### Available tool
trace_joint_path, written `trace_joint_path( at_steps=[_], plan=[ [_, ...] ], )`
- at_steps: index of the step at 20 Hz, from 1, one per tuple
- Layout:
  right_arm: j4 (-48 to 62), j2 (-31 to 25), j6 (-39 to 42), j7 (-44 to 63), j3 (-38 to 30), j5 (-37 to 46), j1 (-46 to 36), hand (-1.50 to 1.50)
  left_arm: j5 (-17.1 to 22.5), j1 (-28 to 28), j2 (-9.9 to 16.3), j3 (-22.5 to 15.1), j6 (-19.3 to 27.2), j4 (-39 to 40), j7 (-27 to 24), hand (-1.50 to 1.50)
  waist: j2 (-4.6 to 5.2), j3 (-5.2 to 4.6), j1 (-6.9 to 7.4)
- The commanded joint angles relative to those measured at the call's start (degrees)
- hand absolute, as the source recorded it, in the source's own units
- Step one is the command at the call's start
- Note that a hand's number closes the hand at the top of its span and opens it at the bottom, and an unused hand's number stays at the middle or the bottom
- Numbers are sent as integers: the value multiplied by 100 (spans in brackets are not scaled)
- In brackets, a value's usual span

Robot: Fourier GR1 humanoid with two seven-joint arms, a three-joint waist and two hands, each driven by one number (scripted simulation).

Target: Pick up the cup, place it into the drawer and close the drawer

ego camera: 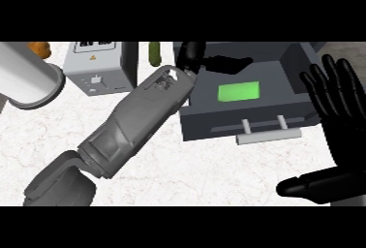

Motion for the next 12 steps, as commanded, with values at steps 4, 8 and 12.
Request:
trace_joint_path(
  at_steps=[4,8,12],
  plan=[
    [57,65,143,-145,-123,-336,226,-150,583,31,0,298,-320,-231,-694,-150,-44,-4,198],
    [-42,-145,298,79,-315,-656,285,-150,805,-78,0,586,-472,-447,-828,-150,-105,-6,402],
    [-398,-476,402,523,-458,-958,144,150,843,115,47,830,-557,-672,-611,-150,-153,-10,575]
  ],
)
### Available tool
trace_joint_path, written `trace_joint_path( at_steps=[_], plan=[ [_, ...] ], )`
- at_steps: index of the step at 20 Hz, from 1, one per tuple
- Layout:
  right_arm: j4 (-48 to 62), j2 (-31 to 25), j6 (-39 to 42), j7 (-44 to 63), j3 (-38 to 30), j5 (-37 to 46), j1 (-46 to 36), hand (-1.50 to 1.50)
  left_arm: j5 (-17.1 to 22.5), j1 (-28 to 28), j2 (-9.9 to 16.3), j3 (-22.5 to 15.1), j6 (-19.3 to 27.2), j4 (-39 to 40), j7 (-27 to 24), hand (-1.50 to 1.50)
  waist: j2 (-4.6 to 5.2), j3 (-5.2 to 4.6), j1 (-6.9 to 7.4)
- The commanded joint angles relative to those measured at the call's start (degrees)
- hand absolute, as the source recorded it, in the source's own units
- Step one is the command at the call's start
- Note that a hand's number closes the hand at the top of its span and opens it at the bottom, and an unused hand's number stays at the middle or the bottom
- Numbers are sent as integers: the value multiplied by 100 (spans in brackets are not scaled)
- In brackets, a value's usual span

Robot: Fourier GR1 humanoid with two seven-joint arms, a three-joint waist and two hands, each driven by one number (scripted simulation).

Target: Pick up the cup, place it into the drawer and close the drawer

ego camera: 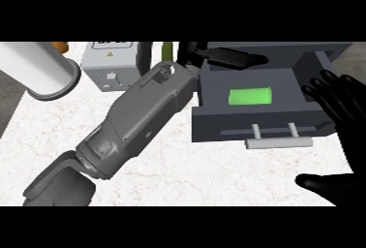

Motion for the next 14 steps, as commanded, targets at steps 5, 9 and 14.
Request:
trace_joint_path(
  at_steps=[5,9,14],
  plan=[
    [-259,-597,588,2,103,464,277,150,132,666,503,423,23,-989,125,-150,-92,-7,330],
    [-260,-755,741,-106,126,817,355,150,106,1468,854,391,273,-1883,350,-150,-109,-6,428],
    [-383,-787,906,-235,492,1508,677,150,148,2514,1493,461,121,-2922,612,-150,-95,-3,419]
  ],
)
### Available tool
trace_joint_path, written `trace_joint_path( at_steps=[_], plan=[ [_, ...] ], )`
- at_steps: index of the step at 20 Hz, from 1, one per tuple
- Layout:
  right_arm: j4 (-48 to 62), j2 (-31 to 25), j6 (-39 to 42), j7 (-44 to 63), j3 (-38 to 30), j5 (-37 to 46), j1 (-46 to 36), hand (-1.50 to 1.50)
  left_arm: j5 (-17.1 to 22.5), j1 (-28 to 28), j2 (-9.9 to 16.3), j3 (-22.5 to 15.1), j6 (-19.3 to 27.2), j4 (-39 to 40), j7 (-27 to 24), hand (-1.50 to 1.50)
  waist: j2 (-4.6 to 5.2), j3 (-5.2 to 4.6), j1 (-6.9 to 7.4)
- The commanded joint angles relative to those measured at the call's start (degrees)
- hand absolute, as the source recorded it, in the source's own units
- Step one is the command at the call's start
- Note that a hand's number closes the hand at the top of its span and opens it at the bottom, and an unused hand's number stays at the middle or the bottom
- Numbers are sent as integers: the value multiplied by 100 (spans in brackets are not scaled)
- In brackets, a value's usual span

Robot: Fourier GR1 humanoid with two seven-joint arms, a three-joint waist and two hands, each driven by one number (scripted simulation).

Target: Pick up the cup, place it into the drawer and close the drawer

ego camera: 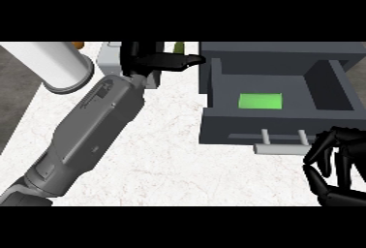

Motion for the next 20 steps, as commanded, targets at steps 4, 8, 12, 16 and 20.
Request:
trace_joint_path(
  at_steps=[4,8,12,16,20],
  plan=[
    [239,-33,-42,1,283,896,34,150,115,1678,979,78,-84,-1983,511,-150,-2,2,80],
    [1010,-10,-64,-711,392,1602,-49,150,93,2472,1343,328,-329,-2489,388,-150,39,5,1],
    [850,-200,-140,-763,1119,2753,-170,150,152,3206,1377,312,-605,-2914,163,-150,38,-1,18],
    [1531,-598,-314,-1351,1407,3874,-413,150,282,3516,1794,563,-860,-3177,320,-150,54,3,67],
    [2634,-476,-812,-1914,1628,4560,-644,150,259,4221,1949,724,-1218,-3461,136,-150,64,5,15]
  ],
)
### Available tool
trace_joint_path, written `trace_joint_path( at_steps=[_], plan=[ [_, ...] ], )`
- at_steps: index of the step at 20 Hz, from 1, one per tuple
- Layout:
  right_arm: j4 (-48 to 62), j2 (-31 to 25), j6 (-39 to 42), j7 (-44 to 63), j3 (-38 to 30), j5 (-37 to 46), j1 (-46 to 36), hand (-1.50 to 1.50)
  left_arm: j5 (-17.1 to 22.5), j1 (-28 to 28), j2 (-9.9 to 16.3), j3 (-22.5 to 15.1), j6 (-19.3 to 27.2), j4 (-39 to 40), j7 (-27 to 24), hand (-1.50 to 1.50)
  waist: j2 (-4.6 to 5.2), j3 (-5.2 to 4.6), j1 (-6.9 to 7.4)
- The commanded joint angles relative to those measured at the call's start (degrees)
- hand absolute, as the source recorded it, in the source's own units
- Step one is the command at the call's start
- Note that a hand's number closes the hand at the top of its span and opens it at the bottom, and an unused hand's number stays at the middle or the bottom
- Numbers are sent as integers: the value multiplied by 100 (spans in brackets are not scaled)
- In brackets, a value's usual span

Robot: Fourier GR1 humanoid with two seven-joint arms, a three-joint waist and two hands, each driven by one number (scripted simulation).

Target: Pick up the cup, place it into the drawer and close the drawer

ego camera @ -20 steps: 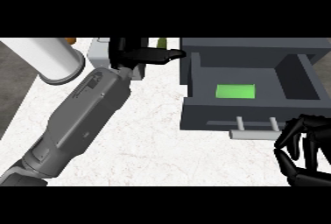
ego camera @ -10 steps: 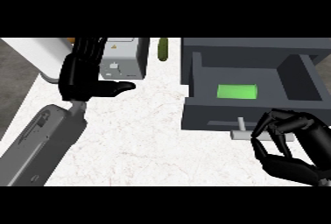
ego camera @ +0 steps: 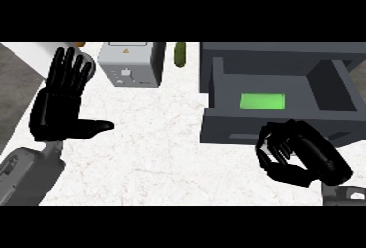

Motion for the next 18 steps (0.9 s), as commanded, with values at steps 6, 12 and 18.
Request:
trace_joint_path(
  at_steps=[6,12,18],
  plan=[
    [2159,349,-818,-717,344,1260,-691,-150,106,955,342,739,-866,-275,-22,-150,12,1,-95],
    [3631,620,-984,-791,375,1818,-1642,-150,-91,1083,115,894,-945,-389,43,-150,13,1,-98],
    [5518,925,-1656,-1498,-191,1819,-2474,-150,-133,1612,170,1352,-1823,-115,-169,-150,25,1,-79]
  ],
)
